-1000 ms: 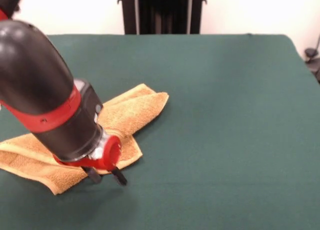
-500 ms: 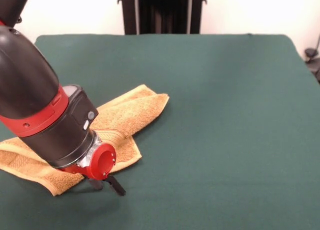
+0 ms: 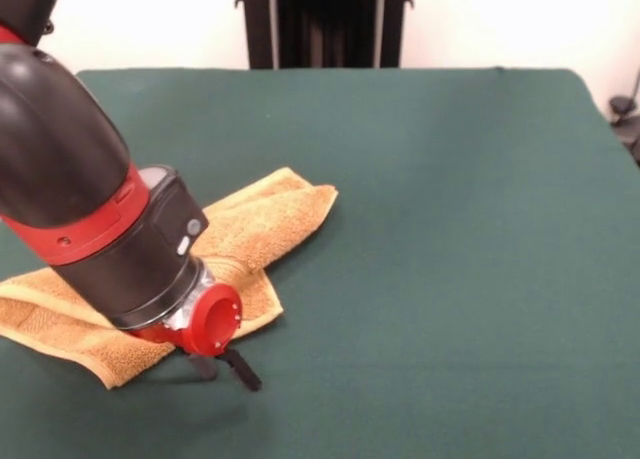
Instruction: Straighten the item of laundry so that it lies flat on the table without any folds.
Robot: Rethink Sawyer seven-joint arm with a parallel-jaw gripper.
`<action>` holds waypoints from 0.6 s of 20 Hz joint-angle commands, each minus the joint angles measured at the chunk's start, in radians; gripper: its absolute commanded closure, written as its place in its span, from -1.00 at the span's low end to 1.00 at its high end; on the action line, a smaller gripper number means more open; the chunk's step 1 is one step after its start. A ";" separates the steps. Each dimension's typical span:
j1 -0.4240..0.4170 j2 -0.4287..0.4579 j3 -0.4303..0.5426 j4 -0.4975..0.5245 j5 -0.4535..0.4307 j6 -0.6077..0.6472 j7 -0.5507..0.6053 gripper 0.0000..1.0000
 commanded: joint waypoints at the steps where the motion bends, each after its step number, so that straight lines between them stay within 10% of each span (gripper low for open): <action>1: 0.065 -0.033 0.100 0.349 0.077 -0.084 0.238 -1.00; 12: 0.114 -0.122 0.028 0.456 0.032 -0.153 0.185 -1.00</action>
